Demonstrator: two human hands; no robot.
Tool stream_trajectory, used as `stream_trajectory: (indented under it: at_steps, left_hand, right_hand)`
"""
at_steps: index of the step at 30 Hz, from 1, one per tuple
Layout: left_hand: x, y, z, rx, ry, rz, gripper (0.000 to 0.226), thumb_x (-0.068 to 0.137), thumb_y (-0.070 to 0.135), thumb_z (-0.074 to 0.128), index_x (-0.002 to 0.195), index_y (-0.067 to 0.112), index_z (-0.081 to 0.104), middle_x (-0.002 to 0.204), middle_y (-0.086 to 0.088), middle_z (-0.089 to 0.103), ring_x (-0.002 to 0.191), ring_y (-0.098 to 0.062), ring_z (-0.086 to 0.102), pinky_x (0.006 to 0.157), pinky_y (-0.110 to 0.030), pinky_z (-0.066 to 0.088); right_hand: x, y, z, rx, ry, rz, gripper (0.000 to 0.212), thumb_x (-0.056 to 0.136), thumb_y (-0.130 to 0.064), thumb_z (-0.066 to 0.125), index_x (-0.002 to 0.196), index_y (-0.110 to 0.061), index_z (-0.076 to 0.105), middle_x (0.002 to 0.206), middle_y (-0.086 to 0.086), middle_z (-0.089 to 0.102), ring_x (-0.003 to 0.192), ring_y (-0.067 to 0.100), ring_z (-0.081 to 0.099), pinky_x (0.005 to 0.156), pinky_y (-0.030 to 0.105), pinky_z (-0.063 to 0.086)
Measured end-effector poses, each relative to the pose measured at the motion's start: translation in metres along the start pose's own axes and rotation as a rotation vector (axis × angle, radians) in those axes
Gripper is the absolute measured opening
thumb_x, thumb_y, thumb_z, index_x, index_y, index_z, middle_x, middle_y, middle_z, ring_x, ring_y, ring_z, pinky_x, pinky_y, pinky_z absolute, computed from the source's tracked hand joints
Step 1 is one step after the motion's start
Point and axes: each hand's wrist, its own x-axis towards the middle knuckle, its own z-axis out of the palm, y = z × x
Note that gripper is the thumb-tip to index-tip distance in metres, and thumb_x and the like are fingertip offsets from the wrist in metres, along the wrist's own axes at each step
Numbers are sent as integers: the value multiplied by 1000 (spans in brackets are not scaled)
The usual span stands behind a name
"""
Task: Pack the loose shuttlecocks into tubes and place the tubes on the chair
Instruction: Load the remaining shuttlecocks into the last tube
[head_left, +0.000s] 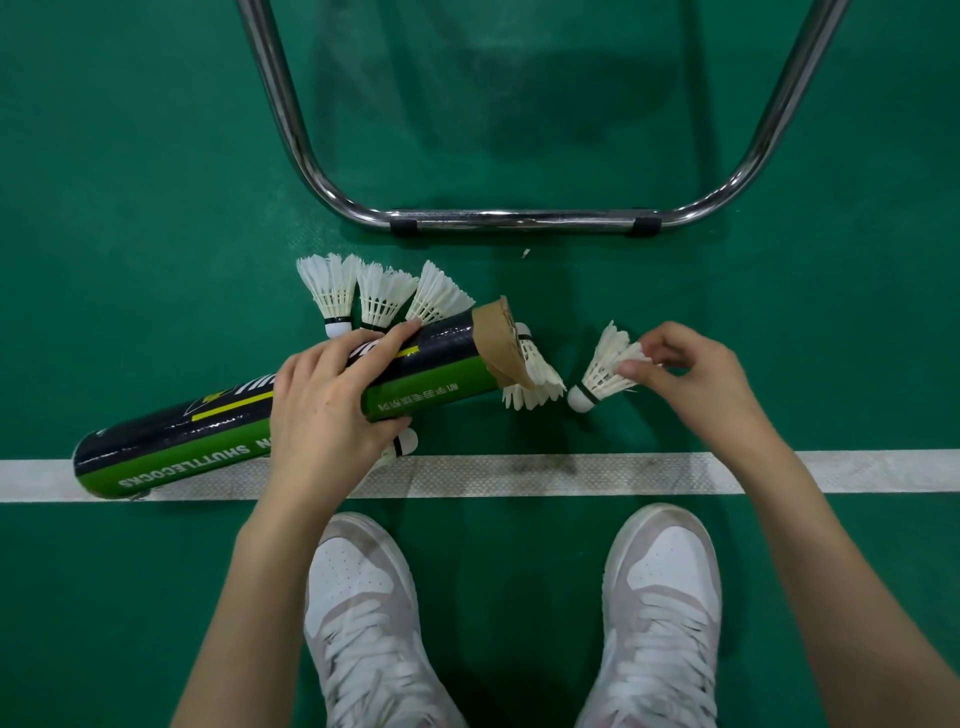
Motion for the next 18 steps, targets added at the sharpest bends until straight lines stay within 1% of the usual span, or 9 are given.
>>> stream_trajectory:
  at_steps: [3, 5, 7, 10, 13, 15, 18]
  left_hand:
    - [0, 2, 0, -7, -7, 2, 92, 60, 22, 85, 136, 40, 37, 118, -2, 56, 106, -31, 50, 93, -44, 33]
    - [0, 3, 0, -5, -13, 12, 91, 61, 22, 85, 136, 40, 36, 119, -2, 56, 107, -30, 50, 94, -44, 33]
    - [0, 5, 0, -3, -21, 20, 91, 61, 22, 85, 136, 40, 36, 119, -2, 56, 107, -30, 50, 93, -45, 34]
    - [2, 9, 0, 11, -25, 33, 91, 61, 22, 84, 136, 40, 36, 119, -3, 56, 107, -30, 50, 93, -45, 34]
    - [3, 12, 1, 20, -25, 42, 90, 61, 23, 84, 136, 40, 36, 120, -3, 56, 107, -31, 50, 93, -45, 35]
    - [4, 15, 0, 13, -23, 46, 89, 61, 23, 84, 136, 39, 37, 120, -3, 56, 107, -30, 51, 93, -45, 34]
    - [5, 17, -1, 10, -19, 47, 88, 61, 23, 84, 136, 39, 39, 121, -2, 56, 108, -30, 50, 94, -44, 34]
  right_hand:
    - [-6, -6, -6, 152, 48, -15, 19, 81, -18, 70, 73, -27, 55, 63, -14, 63, 63, -7, 53, 66, 11, 39]
    - [-9, -15, -11, 234, 60, -47, 18, 84, -14, 67, 75, -27, 57, 63, -18, 66, 64, -6, 56, 69, 8, 42]
    - [-12, -23, -14, 303, 75, -74, 16, 85, -12, 66, 77, -25, 58, 63, -18, 67, 64, -4, 57, 70, 8, 43]
    - [-15, -37, -13, 384, 73, -106, 14, 87, -11, 64, 80, -23, 59, 65, -16, 68, 67, -1, 58, 72, 11, 45]
    - [-18, -49, 0, 435, 23, -122, 17, 87, -6, 61, 81, -21, 57, 62, -17, 67, 64, -3, 59, 70, 10, 45]
    - [-21, -55, 10, 456, -36, -112, 18, 87, -5, 61, 81, -21, 57, 64, -18, 67, 66, -5, 61, 69, 9, 45]
    - [-26, -62, 20, 469, -131, -123, 19, 84, -4, 63, 81, -22, 60, 69, -16, 69, 70, -2, 63, 71, 11, 48]
